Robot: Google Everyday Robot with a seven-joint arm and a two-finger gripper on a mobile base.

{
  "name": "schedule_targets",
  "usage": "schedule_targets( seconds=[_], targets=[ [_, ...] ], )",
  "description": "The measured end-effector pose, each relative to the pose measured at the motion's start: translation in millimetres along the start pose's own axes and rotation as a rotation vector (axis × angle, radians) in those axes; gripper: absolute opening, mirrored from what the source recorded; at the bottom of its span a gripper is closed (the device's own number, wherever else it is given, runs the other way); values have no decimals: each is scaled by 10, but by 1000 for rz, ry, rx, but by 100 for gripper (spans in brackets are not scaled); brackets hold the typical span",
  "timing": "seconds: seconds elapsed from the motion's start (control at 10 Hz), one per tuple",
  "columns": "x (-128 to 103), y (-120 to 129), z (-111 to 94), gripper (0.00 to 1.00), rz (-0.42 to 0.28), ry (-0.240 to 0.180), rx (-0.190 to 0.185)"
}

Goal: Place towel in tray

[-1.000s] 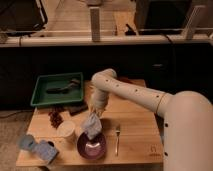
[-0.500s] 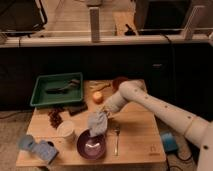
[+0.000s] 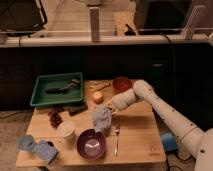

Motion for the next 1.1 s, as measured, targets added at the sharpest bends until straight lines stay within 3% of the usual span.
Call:
schedule_targets(
  seconds=[0.1, 0.3, 0.5, 0.6, 0.8, 1.1],
  targets=[
    [-31, -128, 27, 0, -16, 15, -17],
    [-58, -505, 76, 0, -26, 106, -70],
    [-64, -896, 32, 0, -30, 235, -70],
    [-49, -1100, 84, 0, -34, 274, -55],
    [9, -1437, 264, 0, -39, 322, -19],
    [33, -1809, 512, 0, -72, 312, 30]
  ],
)
